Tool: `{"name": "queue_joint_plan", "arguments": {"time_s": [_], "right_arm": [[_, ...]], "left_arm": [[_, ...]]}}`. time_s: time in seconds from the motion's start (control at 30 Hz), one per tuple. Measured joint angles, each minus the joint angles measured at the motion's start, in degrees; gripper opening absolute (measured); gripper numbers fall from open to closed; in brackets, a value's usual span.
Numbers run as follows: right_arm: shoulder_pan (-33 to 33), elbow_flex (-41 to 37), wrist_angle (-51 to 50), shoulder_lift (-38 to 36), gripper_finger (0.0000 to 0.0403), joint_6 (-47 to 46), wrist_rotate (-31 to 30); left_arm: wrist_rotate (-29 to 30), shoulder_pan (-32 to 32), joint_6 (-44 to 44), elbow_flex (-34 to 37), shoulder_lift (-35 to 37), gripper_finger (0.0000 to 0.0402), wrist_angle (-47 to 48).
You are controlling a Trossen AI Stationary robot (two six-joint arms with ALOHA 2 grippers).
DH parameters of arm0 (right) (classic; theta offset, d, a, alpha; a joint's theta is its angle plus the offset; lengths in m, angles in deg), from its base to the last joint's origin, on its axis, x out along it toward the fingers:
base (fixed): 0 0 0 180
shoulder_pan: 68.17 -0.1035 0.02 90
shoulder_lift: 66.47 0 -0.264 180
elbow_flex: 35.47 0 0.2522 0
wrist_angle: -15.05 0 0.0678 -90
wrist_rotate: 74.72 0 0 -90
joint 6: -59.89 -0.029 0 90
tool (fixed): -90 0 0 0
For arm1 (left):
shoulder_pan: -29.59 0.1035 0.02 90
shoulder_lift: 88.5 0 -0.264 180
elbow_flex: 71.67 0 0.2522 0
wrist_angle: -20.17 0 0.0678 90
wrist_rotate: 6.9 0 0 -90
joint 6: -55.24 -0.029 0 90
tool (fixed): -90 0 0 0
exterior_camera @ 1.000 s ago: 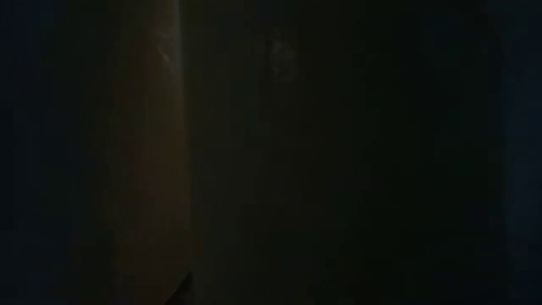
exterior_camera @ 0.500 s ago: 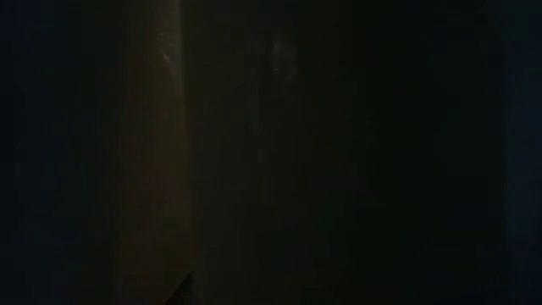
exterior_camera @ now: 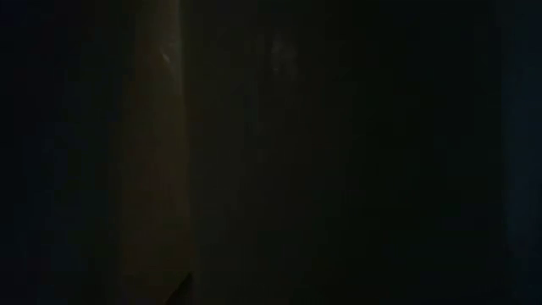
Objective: Sort blocks
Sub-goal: Put the red game piece into the bottom left white bin
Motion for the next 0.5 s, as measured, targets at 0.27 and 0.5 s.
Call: {"name": "queue_joint_plan", "arguments": {"time_s": [0.27,0.5], "right_arm": [[0.54,0.0,-0.52,0.0,0.0186,0.36,0.24],[0.52,0.09,-0.52,0.52,0.0186,0.92,-0.68]], "left_arm": [[0.09,0.07,-0.07,0.0,0.2,0.0226,-0.13],[-0.66,-0.64,-0.11,-0.02,1.48,0.0217,-0.11]]}}
